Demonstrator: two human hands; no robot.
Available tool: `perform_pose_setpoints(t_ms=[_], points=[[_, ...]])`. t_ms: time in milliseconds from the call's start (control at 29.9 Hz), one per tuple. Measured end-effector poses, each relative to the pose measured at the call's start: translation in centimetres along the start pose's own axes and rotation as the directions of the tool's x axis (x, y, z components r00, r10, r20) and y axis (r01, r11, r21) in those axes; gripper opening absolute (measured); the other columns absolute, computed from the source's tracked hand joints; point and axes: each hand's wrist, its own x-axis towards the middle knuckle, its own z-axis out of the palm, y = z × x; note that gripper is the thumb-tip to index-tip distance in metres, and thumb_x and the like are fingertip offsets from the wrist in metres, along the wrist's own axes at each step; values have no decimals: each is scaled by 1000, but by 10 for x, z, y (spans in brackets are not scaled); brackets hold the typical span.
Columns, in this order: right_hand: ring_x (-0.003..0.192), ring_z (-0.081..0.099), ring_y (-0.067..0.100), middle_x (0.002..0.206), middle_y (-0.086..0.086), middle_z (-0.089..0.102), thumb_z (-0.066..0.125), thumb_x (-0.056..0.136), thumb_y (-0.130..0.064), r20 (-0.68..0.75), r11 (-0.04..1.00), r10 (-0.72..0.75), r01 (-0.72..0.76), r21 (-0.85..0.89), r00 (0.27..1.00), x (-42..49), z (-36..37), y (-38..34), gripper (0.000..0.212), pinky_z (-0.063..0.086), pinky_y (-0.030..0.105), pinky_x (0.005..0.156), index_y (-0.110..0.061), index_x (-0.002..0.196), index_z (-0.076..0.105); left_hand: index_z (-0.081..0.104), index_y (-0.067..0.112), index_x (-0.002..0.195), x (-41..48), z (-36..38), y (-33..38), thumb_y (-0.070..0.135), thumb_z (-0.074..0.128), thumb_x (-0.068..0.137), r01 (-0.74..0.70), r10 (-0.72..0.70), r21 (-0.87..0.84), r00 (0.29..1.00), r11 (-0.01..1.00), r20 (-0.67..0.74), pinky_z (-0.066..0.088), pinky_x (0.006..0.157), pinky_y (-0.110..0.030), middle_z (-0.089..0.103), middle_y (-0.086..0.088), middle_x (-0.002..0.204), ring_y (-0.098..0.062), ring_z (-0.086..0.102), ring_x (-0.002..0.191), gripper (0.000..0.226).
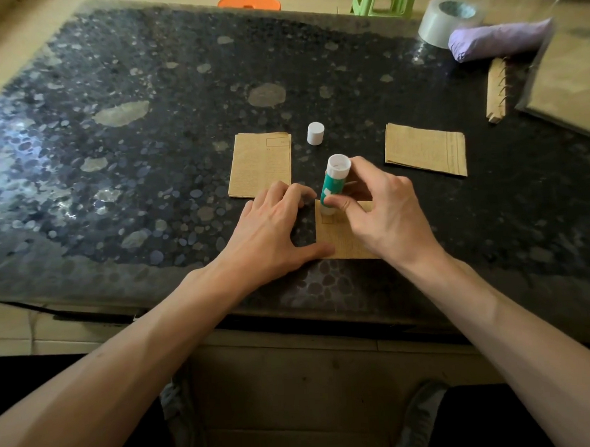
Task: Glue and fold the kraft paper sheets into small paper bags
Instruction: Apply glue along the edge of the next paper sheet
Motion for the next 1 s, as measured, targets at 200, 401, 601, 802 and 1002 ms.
perform_pose_setpoints(t_ms=[200, 401, 601, 802, 1002], points=[[102, 69, 9, 108, -5, 73, 74, 95, -16, 12, 1000, 4, -4, -2, 1000, 4, 1, 1, 26, 58, 25, 89, -13, 118, 63, 47, 34, 138, 1, 0, -2, 75, 63, 71, 7, -8, 17, 1000, 1000, 29, 32, 100, -30, 44, 7, 127, -13, 43, 120, 79], [93, 67, 4, 104, -8, 71, 74, 96, -36, 3, 1000, -2, 2, -16, 1000, 6, -3, 1, 27, 54, 17, 82, -17, 110, 62, 47, 34, 139, 2, -2, -1, 77, 59, 70, 19, -21, 25, 999, 999, 45, 38, 104, -37, 45, 5, 130, -15, 45, 123, 83], [99, 66, 7, 108, -5, 70, 73, 97, -32, 34, 1000, 1, 0, -25, 999, 7, -3, 2, 26, 54, 21, 86, -16, 113, 62, 46, 33, 139, 4, -2, -2, 76, 61, 71, 6, -9, 45, 998, 999, 56, 35, 101, -32, 45, 6, 129, -14, 44, 121, 82], [110, 66, 10, 116, -4, 71, 70, 98, -22, 94, 1000, 17, -18, 4, 995, 7, -8, 5, 29, 54, 26, 94, -15, 126, 61, 45, 35, 138, 4, -2, -3, 76, 61, 72, 4, -8, 56, 998, 998, 62, 36, 101, -33, 44, 6, 127, -13, 43, 119, 79], [105, 64, 6, 113, -6, 70, 72, 97, -30, 59, 1000, 17, -16, -18, 998, 6, -8, 7, 30, 51, 20, 90, -15, 121, 62, 43, 40, 140, 5, -2, -3, 74, 64, 75, 2, -7, 65, 997, 998, 79, 29, 98, -30, 40, 8, 125, -13, 40, 119, 76]])
